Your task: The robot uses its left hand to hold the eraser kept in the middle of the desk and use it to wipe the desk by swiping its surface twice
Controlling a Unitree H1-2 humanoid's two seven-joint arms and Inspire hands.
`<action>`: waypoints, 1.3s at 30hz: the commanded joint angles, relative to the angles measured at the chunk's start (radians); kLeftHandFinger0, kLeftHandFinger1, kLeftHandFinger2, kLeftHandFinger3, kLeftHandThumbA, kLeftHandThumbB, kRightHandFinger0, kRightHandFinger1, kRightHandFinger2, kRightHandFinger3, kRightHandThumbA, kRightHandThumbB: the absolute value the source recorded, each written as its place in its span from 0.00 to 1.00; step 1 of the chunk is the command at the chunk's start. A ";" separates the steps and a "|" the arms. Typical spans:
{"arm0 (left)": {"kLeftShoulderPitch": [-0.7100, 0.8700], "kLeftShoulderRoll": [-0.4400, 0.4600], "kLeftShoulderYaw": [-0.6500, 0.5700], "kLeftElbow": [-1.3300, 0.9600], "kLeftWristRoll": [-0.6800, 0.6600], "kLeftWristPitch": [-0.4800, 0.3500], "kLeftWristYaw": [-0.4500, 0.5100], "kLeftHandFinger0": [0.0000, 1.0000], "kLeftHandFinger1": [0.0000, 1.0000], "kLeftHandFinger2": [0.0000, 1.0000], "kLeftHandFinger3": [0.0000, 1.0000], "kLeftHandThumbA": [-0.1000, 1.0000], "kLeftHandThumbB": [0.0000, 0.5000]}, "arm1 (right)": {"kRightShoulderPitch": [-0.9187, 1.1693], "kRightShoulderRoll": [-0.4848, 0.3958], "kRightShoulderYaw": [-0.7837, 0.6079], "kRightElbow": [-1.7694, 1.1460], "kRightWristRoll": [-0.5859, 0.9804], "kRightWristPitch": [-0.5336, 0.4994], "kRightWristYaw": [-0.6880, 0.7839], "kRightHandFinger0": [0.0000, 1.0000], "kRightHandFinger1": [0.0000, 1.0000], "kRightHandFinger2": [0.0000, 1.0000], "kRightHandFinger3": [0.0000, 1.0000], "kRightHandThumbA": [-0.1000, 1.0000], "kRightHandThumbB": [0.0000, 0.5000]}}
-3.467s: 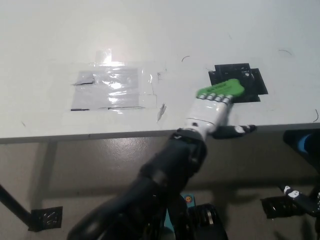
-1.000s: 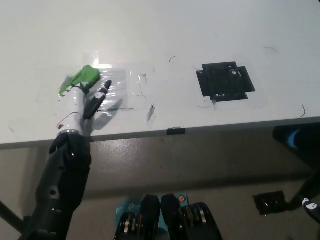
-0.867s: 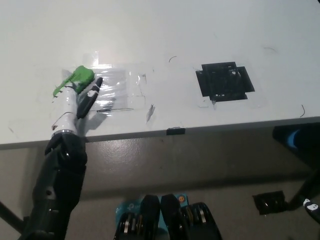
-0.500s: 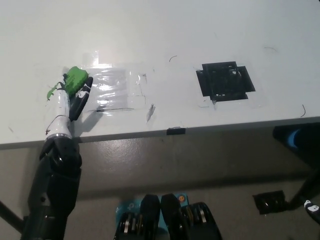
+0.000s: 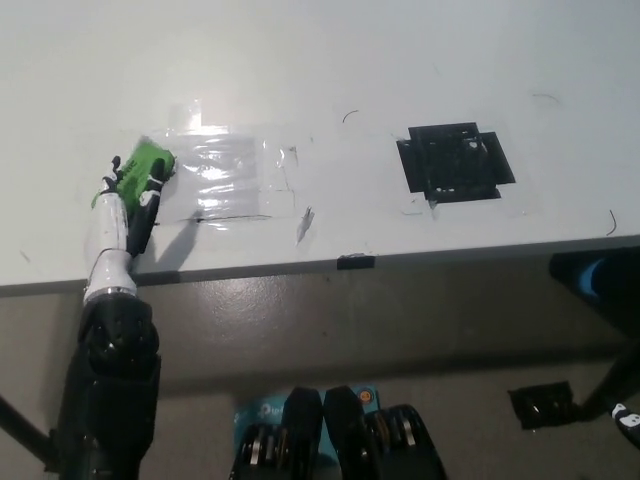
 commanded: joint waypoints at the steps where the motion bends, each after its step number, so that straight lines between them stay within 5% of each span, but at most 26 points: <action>1: 0.031 -0.028 0.021 -0.010 -0.203 0.073 -0.148 1.00 1.00 1.00 1.00 1.00 0.64 | 0.009 -0.018 0.000 -0.040 0.005 -0.048 0.007 1.00 1.00 1.00 1.00 1.00 0.00; 2: 0.031 -0.027 0.019 -0.011 -0.205 0.073 -0.148 1.00 1.00 1.00 1.00 1.00 0.64 | 0.009 -0.018 0.000 -0.040 0.006 -0.048 0.006 1.00 1.00 1.00 1.00 1.00 0.00; 5: -0.047 0.005 -0.014 -0.125 -0.237 -0.038 -0.166 1.00 1.00 1.00 1.00 1.00 0.84 | 0.001 -0.019 -0.002 -0.040 0.015 -0.046 0.010 1.00 1.00 1.00 1.00 1.00 0.00; 6: -0.050 0.002 -0.009 -0.145 -0.256 -0.033 -0.170 1.00 1.00 1.00 1.00 1.00 0.78 | 0.000 -0.020 -0.005 -0.040 0.021 -0.050 0.012 1.00 1.00 1.00 1.00 1.00 0.00; 8: -0.055 0.004 -0.011 -0.244 -0.278 -0.005 -0.180 1.00 1.00 1.00 1.00 1.00 0.83 | -0.001 -0.023 -0.001 -0.038 0.018 -0.051 0.015 1.00 1.00 1.00 1.00 1.00 0.00; 15: 0.083 0.003 -0.075 -0.599 -0.298 0.024 -0.214 1.00 1.00 1.00 1.00 1.00 0.65 | -0.018 -0.032 0.018 -0.032 0.017 -0.035 0.030 1.00 1.00 1.00 1.00 1.00 0.03; 17: 0.147 -0.015 -0.086 -0.667 -0.329 0.021 -0.222 1.00 1.00 1.00 1.00 1.00 0.70 | -0.022 -0.035 0.017 -0.035 0.025 -0.022 0.037 1.00 1.00 1.00 1.00 1.00 0.03; 18: 0.214 -0.025 -0.100 -0.720 -0.353 0.001 -0.232 1.00 1.00 1.00 1.00 1.00 0.63 | -0.026 -0.041 0.023 -0.036 0.020 -0.017 0.041 1.00 1.00 1.00 1.00 1.00 0.00; 22: 0.339 -0.045 -0.131 -0.798 -0.369 -0.008 -0.228 1.00 1.00 1.00 1.00 1.00 0.64 | -0.033 -0.044 0.026 -0.032 0.019 -0.014 0.041 1.00 1.00 1.00 1.00 1.00 0.00; 29: 0.599 -0.080 -0.175 -0.774 -0.447 -0.087 -0.247 1.00 1.00 1.00 1.00 1.00 0.56 | -0.025 -0.057 0.035 -0.044 0.017 -0.007 0.052 1.00 1.00 1.00 1.00 1.00 0.01; 39: 0.656 -0.132 -0.140 -0.583 -0.454 -0.154 -0.190 1.00 1.00 1.00 1.00 1.00 0.46 | -0.025 -0.053 0.036 -0.032 0.030 -0.027 0.061 1.00 1.00 1.00 1.00 1.00 0.00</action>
